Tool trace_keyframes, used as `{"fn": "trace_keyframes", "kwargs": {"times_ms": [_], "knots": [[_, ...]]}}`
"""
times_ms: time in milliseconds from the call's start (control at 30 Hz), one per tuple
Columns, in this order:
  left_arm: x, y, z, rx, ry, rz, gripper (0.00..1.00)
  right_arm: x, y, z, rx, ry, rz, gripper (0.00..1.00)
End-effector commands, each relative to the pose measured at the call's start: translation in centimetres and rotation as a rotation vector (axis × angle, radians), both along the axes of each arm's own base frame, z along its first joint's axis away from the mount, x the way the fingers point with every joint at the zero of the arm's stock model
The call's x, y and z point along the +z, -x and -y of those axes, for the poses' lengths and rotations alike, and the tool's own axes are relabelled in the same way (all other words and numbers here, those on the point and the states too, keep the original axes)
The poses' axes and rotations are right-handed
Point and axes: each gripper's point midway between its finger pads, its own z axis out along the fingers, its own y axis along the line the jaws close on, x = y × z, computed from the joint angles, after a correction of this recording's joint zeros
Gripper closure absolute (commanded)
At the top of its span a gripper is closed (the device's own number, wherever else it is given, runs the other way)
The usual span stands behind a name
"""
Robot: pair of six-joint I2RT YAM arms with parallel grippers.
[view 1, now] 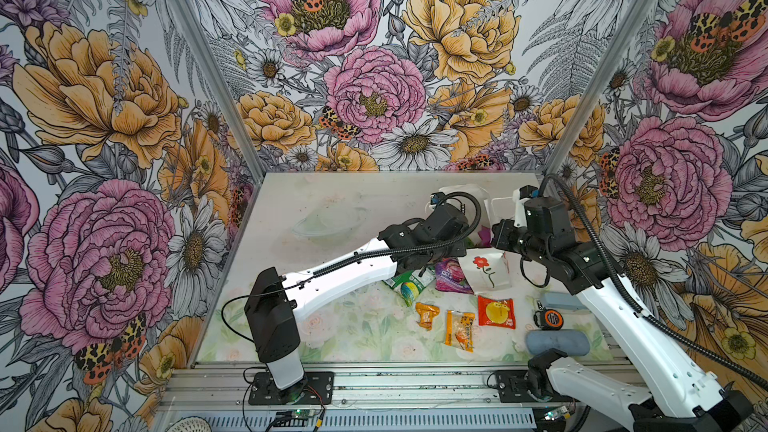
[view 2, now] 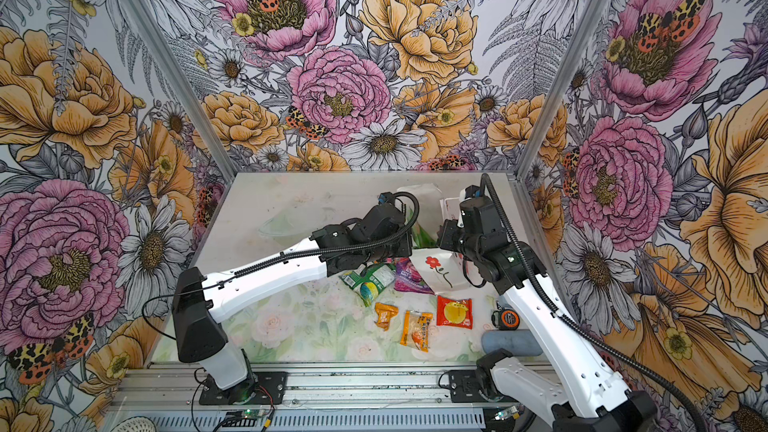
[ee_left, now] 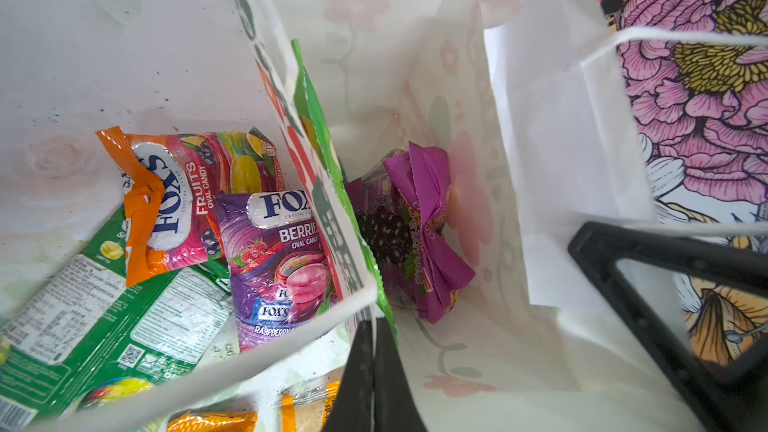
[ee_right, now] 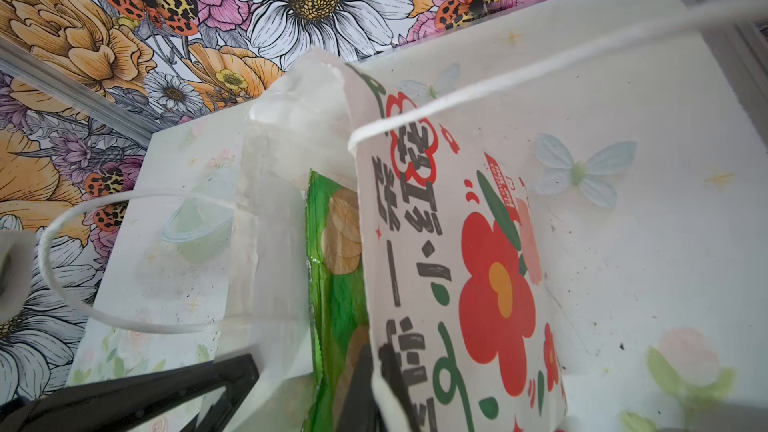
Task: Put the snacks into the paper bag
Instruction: 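Swing the paper bag lower with the right gripper while the left gripper follows, then withdraw the left gripper from the paper bag toward the snacks on the table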
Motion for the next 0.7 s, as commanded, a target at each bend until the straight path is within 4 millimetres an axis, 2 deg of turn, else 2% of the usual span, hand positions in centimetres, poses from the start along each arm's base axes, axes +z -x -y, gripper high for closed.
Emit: {"fn": "trace_keyframes", "kwargs": {"times_ms": [0,67,133,267,433,467,600,667], "knots": [[2.9,-1.7,-2.3,0.057,0.016,0.097,1.00,2.1,-1.6,-2.2,0.036,-0.066,0.074,1.00],[3.3,-1.8,-2.6,0.054,0.000,0.113,1.00,2.2,-2.0,-2.9,0.049,-0.061,0.077,1.00],[3.8,-1.8,-2.0,0.022,-0.012,0.131,1.00,2.2,-2.4,-2.7,0.039,-0.039,0.084,1.00],[4.4,-1.6,0.1,-0.035,-0.024,0.153,1.00,2.6,-3.2,-1.2,0.008,0.028,0.114,1.00],[5.7,-1.2,3.5,-0.113,-0.019,0.175,1.00,2.8,-3.6,2.0,-0.046,-0.014,0.110,1.00],[4.3,-1.5,4.5,-0.124,-0.046,0.161,1.00,2.8,-3.6,2.5,-0.050,-0.014,0.112,1.00],[4.1,-2.1,6.3,-0.135,-0.060,0.158,1.00,2.5,-3.9,3.9,-0.072,-0.008,0.107,1.00],[3.9,-2.7,6.2,-0.104,-0.092,0.163,1.00,1.9,-4.2,4.3,-0.072,-0.006,0.093,1.00]]}}
